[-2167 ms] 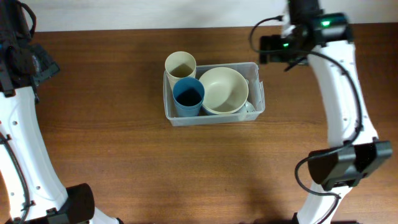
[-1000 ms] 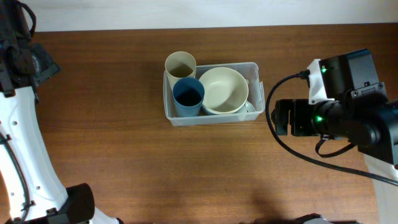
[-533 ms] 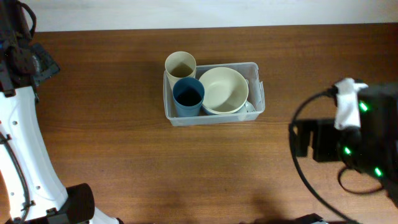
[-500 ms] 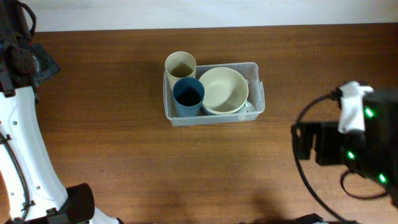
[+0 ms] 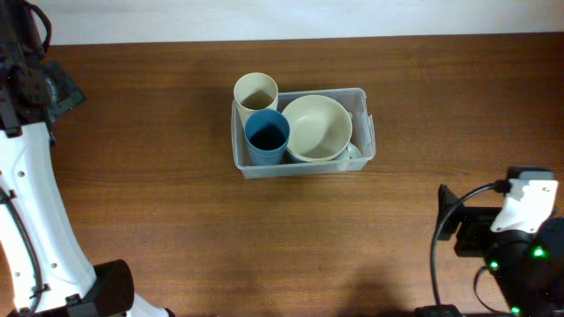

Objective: Pack container

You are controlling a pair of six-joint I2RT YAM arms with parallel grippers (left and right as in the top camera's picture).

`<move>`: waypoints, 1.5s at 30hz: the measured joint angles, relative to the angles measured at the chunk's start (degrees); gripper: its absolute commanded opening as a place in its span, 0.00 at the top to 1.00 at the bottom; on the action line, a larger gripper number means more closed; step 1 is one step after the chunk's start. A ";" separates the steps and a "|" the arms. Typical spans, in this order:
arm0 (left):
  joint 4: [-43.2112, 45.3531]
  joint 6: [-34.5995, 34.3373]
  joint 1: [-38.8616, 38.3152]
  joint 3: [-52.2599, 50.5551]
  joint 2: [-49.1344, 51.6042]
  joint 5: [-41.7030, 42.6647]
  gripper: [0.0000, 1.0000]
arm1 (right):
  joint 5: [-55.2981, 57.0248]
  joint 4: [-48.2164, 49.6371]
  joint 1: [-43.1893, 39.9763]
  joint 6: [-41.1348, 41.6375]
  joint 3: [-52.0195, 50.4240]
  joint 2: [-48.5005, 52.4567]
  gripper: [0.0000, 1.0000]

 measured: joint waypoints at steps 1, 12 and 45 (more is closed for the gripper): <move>0.02 0.02 0.00 0.00 0.00 0.00 0.00 | -0.11 3.82 -0.61 -1.16 -3.74 -1.81 0.01; 0.00 0.00 0.00 0.00 0.00 0.09 0.00 | -0.74 39.01 -1.33 -6.93 -39.10 -24.48 0.01; 0.00 0.00 0.00 0.00 0.00 0.09 0.00 | -0.98 62.58 -1.33 -7.61 -67.52 -35.43 0.01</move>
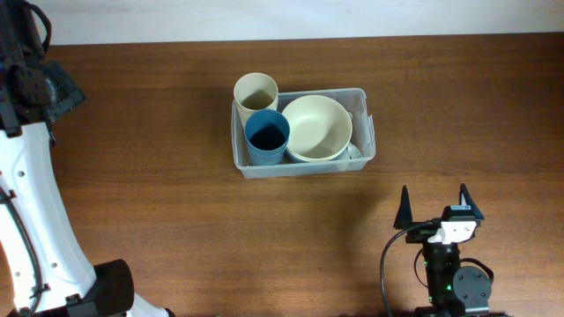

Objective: Pack container

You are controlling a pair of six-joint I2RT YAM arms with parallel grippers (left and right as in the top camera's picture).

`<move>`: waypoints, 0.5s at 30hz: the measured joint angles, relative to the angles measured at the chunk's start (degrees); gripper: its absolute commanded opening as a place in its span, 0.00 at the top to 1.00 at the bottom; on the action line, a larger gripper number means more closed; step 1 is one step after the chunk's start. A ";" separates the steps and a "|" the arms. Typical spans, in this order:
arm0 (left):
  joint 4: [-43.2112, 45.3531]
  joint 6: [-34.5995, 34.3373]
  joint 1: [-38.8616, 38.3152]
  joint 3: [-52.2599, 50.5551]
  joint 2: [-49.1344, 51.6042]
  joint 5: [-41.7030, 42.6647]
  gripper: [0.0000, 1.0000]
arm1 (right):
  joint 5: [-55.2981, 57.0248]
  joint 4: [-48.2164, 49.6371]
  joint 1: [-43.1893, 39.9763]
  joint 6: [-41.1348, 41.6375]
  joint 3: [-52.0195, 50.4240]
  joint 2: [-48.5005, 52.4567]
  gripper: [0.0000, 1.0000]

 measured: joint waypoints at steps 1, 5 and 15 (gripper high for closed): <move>0.00 0.00 0.00 0.00 0.00 0.00 0.01 | 0.02 -0.07 0.00 -0.11 -0.22 0.00 0.01; 0.00 0.00 0.00 0.00 0.00 0.00 0.00 | 0.00 -0.13 0.00 -0.17 -0.87 0.00 0.01; 0.00 0.00 0.00 0.00 0.00 0.00 0.00 | -2.56 0.17 0.00 -1.01 -0.87 0.00 0.01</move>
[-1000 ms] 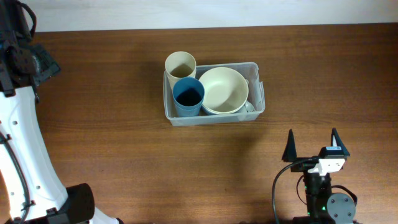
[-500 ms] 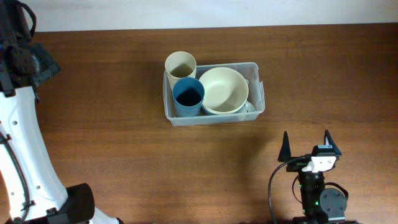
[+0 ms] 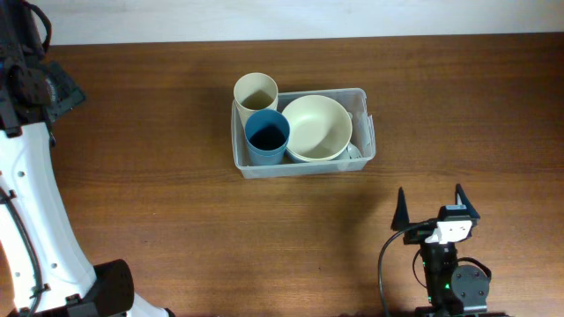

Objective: Pack container

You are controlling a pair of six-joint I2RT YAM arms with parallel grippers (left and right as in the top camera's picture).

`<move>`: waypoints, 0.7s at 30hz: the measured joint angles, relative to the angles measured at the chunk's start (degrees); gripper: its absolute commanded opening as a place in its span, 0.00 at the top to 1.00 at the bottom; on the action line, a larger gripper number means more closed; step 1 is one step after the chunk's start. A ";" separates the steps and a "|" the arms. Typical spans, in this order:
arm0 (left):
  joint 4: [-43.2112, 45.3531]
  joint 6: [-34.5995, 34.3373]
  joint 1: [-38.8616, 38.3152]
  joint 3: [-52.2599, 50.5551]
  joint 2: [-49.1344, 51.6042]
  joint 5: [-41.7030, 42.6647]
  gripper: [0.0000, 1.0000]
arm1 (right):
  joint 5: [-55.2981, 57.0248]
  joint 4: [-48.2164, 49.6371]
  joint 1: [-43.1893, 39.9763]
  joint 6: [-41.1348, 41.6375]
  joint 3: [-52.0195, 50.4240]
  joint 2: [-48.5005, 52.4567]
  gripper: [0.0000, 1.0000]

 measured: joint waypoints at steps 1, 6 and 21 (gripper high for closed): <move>0.00 0.00 0.00 0.00 0.00 0.00 0.00 | -1.25 0.00 0.00 -0.87 0.00 0.00 0.01; 0.00 0.00 0.00 0.00 0.02 0.00 0.01 | -4.15 -0.55 0.00 -3.89 0.00 0.00 0.01; 0.02 0.00 0.00 0.00 0.02 -0.02 0.00 | -1.27 -6.54 0.00 -3.56 -0.02 0.00 0.01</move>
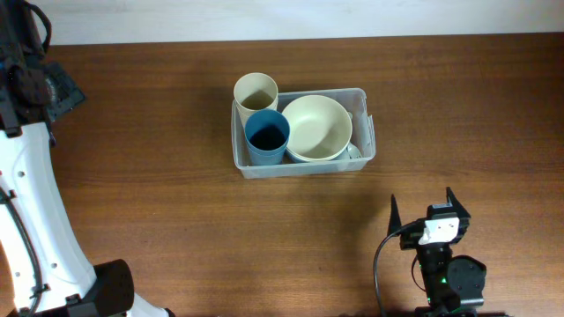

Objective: Pack container

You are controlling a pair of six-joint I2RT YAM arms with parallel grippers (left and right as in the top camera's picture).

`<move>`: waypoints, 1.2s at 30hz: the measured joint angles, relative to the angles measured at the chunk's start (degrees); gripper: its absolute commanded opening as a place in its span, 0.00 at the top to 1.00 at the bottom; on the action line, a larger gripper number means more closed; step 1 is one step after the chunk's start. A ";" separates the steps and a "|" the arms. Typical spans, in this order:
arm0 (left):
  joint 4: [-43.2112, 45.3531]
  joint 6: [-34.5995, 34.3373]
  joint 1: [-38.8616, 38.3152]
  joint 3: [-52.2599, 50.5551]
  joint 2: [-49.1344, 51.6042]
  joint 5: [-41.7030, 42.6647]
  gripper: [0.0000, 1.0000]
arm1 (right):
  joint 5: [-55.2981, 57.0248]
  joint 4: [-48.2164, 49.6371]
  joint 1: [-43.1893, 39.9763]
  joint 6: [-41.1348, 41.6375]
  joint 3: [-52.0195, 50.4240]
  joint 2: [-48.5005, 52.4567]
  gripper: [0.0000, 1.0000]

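A clear plastic container [367,141] stands on the table's middle back. Inside it a blue cup [267,134] sits at the front left and a cream bowl [317,126] fills the right side. A cream cup [256,90] stands at its back left corner, over the rim. My right gripper [421,207] is near the front edge, well in front of the container, open and empty, its fingertips pointing toward the container. My left arm [26,176] runs up the far left edge; its black end [40,88] shows no fingers clearly.
The brown wooden table [159,220] spreads around the container. A pale wall strip runs along the back edge. The left arm's base [110,286] sits at the front left corner.
My right gripper has shifted slightly left and toward the front edge, still open. The container, cups, bowl and left arm are unchanged.
My right arm was first at the front right corner, its wrist turned sideways. Then it stood further left, in front of the container, with open fingers pointing at it. It has since drifted slightly left and nearer the front. Nothing in the container moved.
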 measured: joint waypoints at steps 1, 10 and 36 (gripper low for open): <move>-0.02 0.00 0.00 0.00 0.00 0.02 0.00 | 0.17 -0.02 0.00 0.00 0.00 0.00 0.01; -0.02 0.00 0.00 0.00 0.00 0.02 0.00 | 0.61 0.00 0.00 0.20 0.00 -0.04 0.01; -0.02 0.00 0.00 0.00 0.00 0.02 0.00 | 0.61 0.00 0.00 0.76 0.00 -0.04 0.01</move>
